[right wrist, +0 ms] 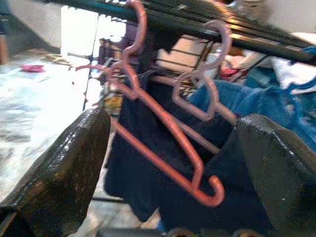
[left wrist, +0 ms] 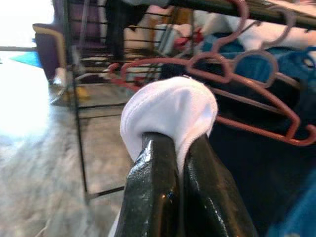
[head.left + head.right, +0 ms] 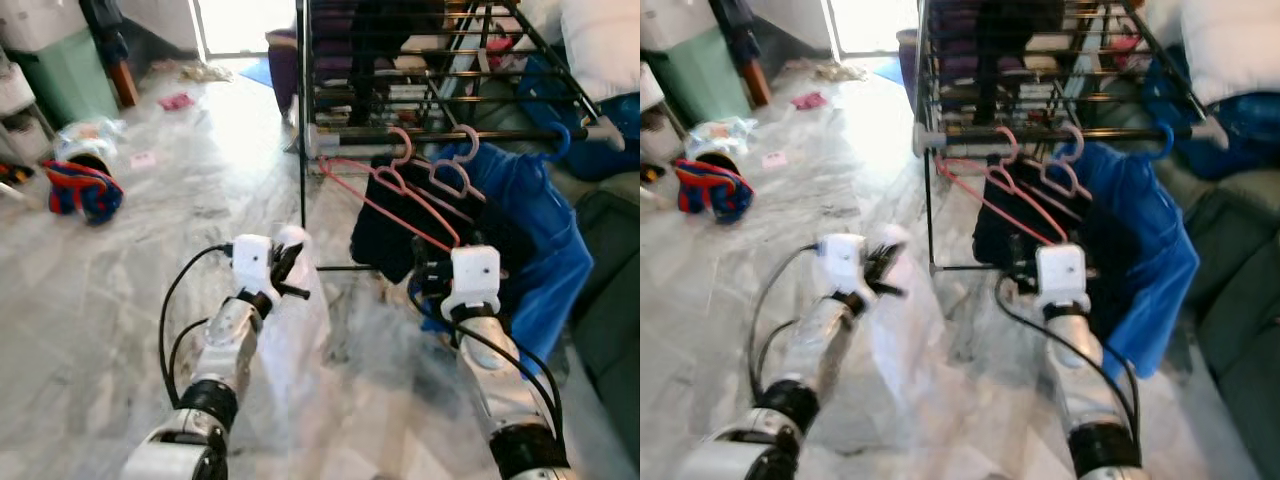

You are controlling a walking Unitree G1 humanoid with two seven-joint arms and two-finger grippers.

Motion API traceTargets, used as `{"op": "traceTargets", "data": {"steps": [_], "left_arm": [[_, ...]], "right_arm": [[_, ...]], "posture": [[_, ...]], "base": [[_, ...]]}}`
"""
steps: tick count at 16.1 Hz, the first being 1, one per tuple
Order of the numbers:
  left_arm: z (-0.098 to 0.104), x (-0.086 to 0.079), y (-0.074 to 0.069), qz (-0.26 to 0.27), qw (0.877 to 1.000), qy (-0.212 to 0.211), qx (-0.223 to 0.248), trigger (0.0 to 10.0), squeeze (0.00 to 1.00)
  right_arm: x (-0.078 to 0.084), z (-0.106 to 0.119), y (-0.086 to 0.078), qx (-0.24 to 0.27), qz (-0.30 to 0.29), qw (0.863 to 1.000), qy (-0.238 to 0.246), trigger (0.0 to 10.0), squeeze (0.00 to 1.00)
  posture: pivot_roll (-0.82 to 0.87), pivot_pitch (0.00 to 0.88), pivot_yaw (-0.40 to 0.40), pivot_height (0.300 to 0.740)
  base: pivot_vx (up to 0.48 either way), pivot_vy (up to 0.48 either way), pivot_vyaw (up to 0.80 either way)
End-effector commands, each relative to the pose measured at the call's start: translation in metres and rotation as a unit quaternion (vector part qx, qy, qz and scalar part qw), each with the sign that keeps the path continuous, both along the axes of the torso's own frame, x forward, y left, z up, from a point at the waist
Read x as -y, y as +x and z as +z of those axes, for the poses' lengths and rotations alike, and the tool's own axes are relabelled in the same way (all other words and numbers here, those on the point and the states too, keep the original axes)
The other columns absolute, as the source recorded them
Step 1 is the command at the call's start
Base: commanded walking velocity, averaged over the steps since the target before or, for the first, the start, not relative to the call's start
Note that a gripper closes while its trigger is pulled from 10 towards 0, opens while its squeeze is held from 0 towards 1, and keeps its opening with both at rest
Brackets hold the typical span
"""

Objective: Hang hanger

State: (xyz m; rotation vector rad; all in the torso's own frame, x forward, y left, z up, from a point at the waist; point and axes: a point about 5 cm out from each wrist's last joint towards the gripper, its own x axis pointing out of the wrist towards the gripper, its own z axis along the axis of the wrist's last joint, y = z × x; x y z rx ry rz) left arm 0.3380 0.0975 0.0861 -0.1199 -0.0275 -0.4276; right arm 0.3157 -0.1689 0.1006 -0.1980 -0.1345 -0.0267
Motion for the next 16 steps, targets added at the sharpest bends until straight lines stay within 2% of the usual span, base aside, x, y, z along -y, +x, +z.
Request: {"op": "traceTargets", "data": {"steps": [1, 5, 8, 9, 14, 16], "left_arm": [[0.010, -0.009, 0.005, 0.007, 1.000, 0.009, 0.025, 10.0, 0.00], [0.009, -0.007, 0.003, 0.004, 1.000, 0.006, 0.023, 10.0, 0.00], [0.008, -0.006, 0.002, 0.003, 1.000, 0.005, 0.023, 10.0, 0.00], [0.008, -0.006, 0.001, 0.004, 1.000, -0.005, 0.019, 10.0, 0.00], [0.006, -0.009, 0.000, 0.015, 1.000, -0.001, 0.016, 10.0, 0.00], [0.005, -0.011, -0.002, 0.014, 1.000, 0.003, 0.015, 10.0, 0.00]], "right_arm": [[-0.005, 0.005, 0.003, 0.008, 0.001, 1.000, 0.004, 10.0, 0.00], [-0.004, 0.006, 0.003, 0.008, 0.000, 1.000, 0.001, 10.0, 0.00], [-0.006, 0.008, 0.005, 0.010, 0.003, 1.000, -0.002, 10.0, 0.00], [-0.006, 0.008, 0.005, 0.009, 0.004, 1.000, -0.003, 10.0, 0.00], [-0.010, 0.007, 0.008, -0.011, 0.057, 0.998, 0.003, 10.0, 0.00], [-0.006, 0.011, 0.013, -0.021, 0.068, 0.997, -0.005, 10.0, 0.00]], "posture": [[-0.07, 0.106, -0.002, 0.740], [-0.07, 0.108, -0.008, 0.740], [-0.06, 0.114, -0.012, 0.740], [-0.06, 0.116, -0.013, 0.740], [-0.06, 0.132, -0.013, 0.740], [-0.06, 0.143, -0.016, 0.740]], "base": [[0.472, 0.000, 0.00], [0.474, 0.000, -0.71], [0.480, 0.000, 0.00], [0.000, 0.000, 0.00], [0.000, 0.000, 0.00], [0.000, 0.000, 0.00]]}}
